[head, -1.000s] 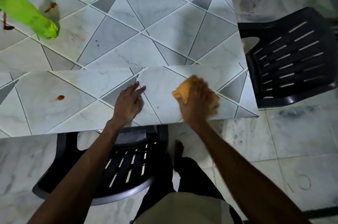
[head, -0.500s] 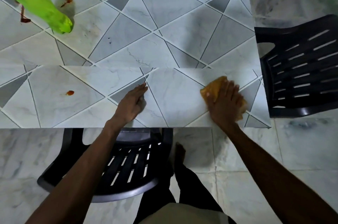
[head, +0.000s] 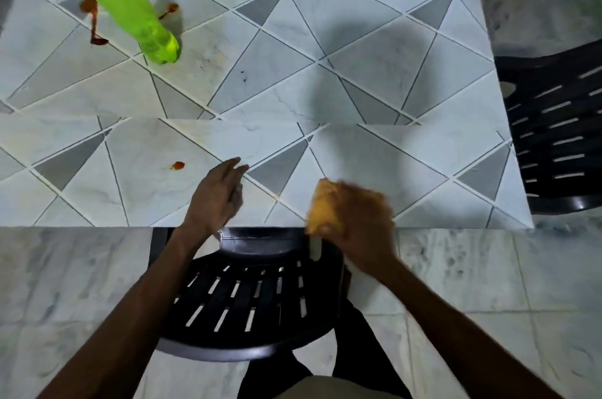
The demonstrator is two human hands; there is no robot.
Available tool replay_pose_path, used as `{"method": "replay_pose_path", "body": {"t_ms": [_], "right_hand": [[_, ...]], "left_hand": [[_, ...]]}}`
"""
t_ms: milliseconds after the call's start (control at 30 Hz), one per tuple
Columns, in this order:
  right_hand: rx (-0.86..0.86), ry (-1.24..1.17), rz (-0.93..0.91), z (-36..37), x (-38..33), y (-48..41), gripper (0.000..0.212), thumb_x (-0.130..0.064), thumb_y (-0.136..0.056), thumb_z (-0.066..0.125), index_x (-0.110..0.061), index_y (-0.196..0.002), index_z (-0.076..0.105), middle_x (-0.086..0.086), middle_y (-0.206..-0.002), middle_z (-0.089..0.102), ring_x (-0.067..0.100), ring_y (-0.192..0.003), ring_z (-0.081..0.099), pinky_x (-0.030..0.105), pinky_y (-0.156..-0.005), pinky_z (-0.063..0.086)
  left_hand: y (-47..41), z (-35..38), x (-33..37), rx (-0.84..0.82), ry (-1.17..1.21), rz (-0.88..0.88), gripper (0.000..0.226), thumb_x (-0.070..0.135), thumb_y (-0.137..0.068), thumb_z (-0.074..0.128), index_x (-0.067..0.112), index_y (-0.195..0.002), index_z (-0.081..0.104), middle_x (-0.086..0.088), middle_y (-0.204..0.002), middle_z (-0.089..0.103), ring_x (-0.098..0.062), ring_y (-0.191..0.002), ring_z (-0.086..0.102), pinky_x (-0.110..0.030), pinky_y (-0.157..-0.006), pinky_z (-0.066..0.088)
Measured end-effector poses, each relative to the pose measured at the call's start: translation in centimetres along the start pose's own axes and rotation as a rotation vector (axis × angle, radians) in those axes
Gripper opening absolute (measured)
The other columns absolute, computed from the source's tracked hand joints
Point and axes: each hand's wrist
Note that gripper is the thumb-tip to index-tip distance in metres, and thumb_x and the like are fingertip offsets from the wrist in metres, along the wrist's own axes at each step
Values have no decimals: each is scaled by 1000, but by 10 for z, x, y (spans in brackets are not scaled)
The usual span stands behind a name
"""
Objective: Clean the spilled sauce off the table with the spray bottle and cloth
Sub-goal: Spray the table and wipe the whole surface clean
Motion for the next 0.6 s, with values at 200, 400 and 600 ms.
{"method": "replay_pose_path", "body": {"t_ms": [200, 400, 600], "right_hand": [[90, -51, 569, -8, 19, -66, 85, -65, -93, 21, -11, -159, 21, 20, -163, 25, 43, -148, 25, 59, -117, 24], [67, -29, 304, 23, -135, -121, 83, -65, -94, 36, -14, -158, 24, 17, -158, 36, 38, -142, 37, 53, -113, 31], [-39, -30, 15, 20, -123, -34, 75, -67, -98, 29, -25, -159, 22, 4, -165, 27, 27, -152, 25, 47, -118, 23]], "left_hand": [[15, -5, -25, 4, 7, 55, 46, 29, -95, 44, 10, -135, 55, -14, -143, 49, -31, -126, 50, -38, -104, 45], [41, -14, -45, 18, -13, 65, 43, 19, -94, 48, 11, -136, 54, -10, -144, 49, -28, -129, 47, -39, -105, 44], [51, -27, -70, 40, -33, -3, 43, 27, -95, 47, 8, -133, 57, -11, -141, 51, -30, -126, 50, -41, -100, 46]]}}
Point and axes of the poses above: each hand's wrist, its own y-axis away from the middle knuckle, its own z-axis out of the palm, x = y × z
